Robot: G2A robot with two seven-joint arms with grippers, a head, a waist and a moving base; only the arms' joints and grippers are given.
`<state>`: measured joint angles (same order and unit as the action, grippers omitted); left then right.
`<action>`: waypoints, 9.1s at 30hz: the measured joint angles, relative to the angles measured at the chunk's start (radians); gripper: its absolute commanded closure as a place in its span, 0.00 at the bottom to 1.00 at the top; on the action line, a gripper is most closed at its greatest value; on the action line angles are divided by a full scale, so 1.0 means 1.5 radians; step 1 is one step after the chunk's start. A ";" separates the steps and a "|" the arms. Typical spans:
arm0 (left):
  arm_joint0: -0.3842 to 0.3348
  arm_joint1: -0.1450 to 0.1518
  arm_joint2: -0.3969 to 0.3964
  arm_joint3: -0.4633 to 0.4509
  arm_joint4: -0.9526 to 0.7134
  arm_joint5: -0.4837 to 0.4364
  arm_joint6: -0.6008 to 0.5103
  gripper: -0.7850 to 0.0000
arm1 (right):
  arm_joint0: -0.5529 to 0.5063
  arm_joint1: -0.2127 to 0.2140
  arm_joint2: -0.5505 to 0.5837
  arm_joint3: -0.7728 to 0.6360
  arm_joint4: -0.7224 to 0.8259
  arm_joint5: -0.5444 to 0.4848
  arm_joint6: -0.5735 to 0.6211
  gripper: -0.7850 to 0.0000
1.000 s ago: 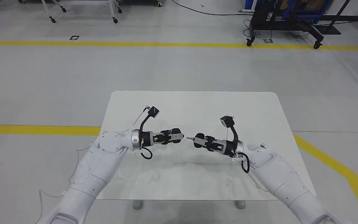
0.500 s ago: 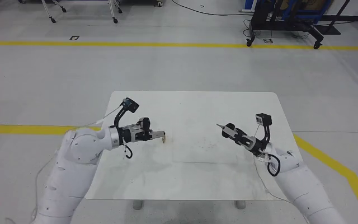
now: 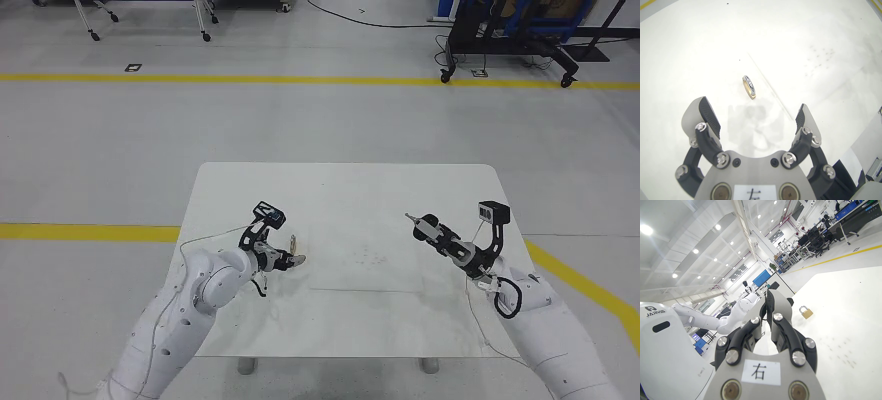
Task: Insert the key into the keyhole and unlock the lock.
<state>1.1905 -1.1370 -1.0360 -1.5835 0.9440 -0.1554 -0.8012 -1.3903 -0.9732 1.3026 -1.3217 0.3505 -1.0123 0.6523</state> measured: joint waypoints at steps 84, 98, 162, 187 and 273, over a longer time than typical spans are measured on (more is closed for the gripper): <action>-0.105 -0.061 0.086 0.169 0.038 0.018 0.046 0.77 | 0.000 0.000 0.000 0.000 0.000 0.000 0.000 1.00; -0.096 -0.061 0.074 0.160 0.047 0.014 0.044 1.00 | 0.000 0.000 0.000 0.000 0.000 0.000 0.000 1.00; -0.243 -0.117 -0.035 0.504 -1.011 0.276 -0.160 1.00 | 0.150 -0.085 -0.199 0.062 -0.059 0.081 -0.170 1.00; -0.385 -0.173 0.085 0.653 -1.016 0.410 -0.219 1.00 | -0.009 -0.069 -0.092 -0.222 -0.736 0.379 -0.477 1.00; -0.319 -0.149 0.075 0.524 -0.986 0.428 -0.160 1.00 | 0.084 -0.090 -0.249 -0.432 -1.538 0.282 -0.049 1.00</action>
<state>0.7119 -1.3604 -0.9232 -0.7969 -0.5352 0.4870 -1.0420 -1.2638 -1.1078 0.9298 -1.9695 -1.9571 -0.5899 0.5785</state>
